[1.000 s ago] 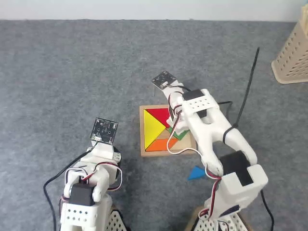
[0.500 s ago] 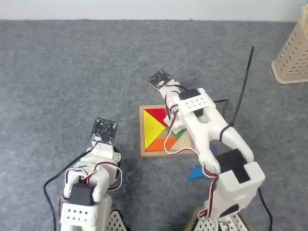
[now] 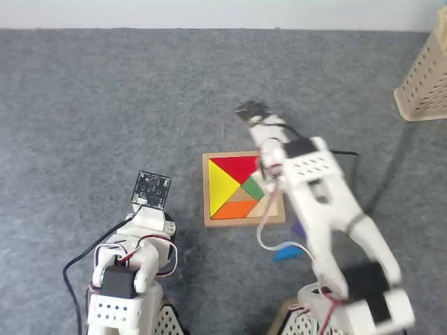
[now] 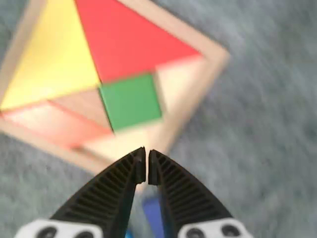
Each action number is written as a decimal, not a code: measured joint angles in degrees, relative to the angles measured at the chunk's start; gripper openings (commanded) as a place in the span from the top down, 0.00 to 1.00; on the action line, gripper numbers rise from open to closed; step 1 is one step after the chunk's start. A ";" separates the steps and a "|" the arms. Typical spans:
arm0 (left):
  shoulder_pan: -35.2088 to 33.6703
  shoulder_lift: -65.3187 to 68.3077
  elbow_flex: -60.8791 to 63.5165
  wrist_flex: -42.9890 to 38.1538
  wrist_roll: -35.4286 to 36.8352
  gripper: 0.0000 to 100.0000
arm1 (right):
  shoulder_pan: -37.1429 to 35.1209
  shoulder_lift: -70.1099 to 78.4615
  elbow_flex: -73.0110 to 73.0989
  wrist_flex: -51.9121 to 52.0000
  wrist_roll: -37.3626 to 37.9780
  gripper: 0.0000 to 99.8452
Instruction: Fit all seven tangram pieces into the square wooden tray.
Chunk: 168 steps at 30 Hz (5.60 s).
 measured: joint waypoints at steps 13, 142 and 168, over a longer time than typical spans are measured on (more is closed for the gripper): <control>0.00 0.00 0.00 0.00 0.00 0.99 | 5.89 -7.74 18.55 5.45 8.79 0.93; -0.09 0.00 0.00 0.00 0.00 0.99 | -4.22 23.03 -18.55 9.49 -15.74 0.99; 0.00 0.00 0.00 0.00 0.00 0.99 | -12.57 22.95 -18.11 0.44 -48.09 0.79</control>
